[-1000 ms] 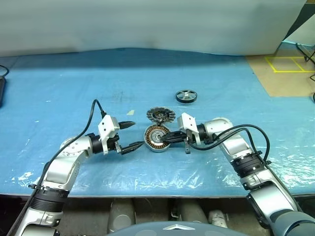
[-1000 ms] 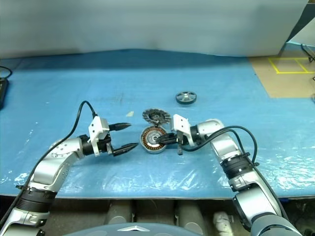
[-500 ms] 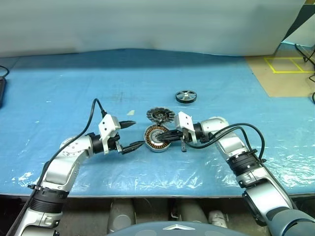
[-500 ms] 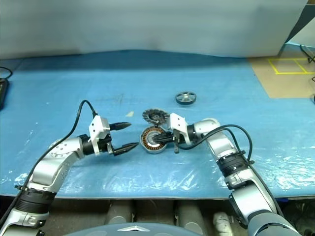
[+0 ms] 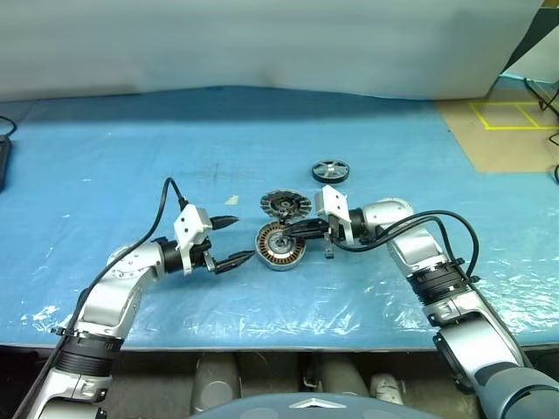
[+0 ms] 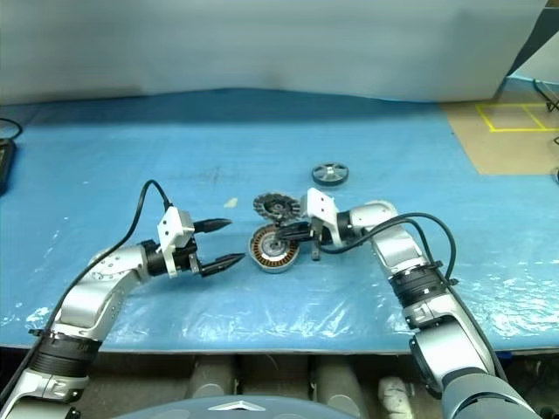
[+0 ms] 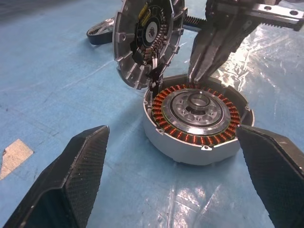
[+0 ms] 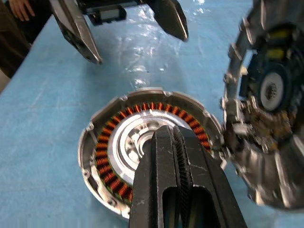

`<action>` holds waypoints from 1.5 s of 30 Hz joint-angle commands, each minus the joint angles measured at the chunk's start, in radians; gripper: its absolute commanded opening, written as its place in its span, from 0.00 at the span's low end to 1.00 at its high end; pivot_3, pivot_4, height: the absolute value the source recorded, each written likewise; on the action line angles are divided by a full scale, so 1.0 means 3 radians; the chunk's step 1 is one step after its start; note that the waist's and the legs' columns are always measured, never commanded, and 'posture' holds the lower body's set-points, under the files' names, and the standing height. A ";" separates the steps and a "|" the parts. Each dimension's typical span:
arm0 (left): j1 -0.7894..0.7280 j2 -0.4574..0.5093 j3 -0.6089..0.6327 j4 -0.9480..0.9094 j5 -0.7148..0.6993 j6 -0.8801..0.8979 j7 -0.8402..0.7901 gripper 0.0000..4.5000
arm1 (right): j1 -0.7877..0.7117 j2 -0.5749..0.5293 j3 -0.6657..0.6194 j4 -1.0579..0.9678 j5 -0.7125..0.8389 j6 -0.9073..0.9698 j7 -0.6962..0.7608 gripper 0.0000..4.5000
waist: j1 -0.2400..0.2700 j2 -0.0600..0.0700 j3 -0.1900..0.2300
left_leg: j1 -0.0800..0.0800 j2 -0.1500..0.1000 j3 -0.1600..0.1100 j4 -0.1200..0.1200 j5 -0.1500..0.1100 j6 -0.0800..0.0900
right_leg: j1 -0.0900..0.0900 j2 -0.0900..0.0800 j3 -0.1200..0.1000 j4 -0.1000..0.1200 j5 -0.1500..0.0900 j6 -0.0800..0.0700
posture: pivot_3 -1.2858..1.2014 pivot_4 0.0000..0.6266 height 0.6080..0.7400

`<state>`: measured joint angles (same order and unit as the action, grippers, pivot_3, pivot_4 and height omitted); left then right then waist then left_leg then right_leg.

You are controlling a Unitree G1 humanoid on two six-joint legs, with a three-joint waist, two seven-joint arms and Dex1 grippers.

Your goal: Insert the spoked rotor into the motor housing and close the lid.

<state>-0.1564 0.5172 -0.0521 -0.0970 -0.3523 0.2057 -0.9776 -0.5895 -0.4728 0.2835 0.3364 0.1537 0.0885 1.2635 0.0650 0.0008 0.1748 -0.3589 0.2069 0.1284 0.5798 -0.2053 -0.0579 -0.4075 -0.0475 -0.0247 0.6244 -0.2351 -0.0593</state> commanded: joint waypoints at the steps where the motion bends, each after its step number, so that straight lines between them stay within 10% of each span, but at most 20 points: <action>1: -0.0025 -0.0001 -0.0004 -0.0087 -0.0022 -0.0034 -0.0008 1.00 | -0.0031 -0.0069 -0.0102 0.0061 -0.0014 -0.0156 0.0013 0.01 | 0.0002 0.0000 0.0000 | -0.0001 0.0000 0.0000 0.0000 0.0000 0.0000 | 0.0000 0.0000 0.0000 0.0000 0.0000 0.0000 | 0.52 0.24 1.00; 45: -0.0035 -0.0021 -0.0018 0.0191 0.0028 -0.0251 -0.0077 1.00 | 0.0034 0.0044 0.0085 -0.0480 -0.0001 0.0148 0.0033 0.01 | -0.0063 0.0000 0.0000 | -0.0004 0.0000 0.0000 -0.0002 -0.0001 0.0001 | 0.0000 0.0000 0.0000 -0.0002 0.0000 0.0000 | 0.52 0.24 1.00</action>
<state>-0.1712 0.5123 -0.0580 -0.0094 -0.3439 0.1493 -0.9991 -0.5762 -0.4636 0.3072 0.2165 0.1536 0.1414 1.2712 0.0461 0.0008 0.1748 -0.3602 0.2070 0.1283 0.5791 -0.2055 -0.0575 -0.4075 -0.0475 -0.0247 0.6238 -0.2351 -0.0593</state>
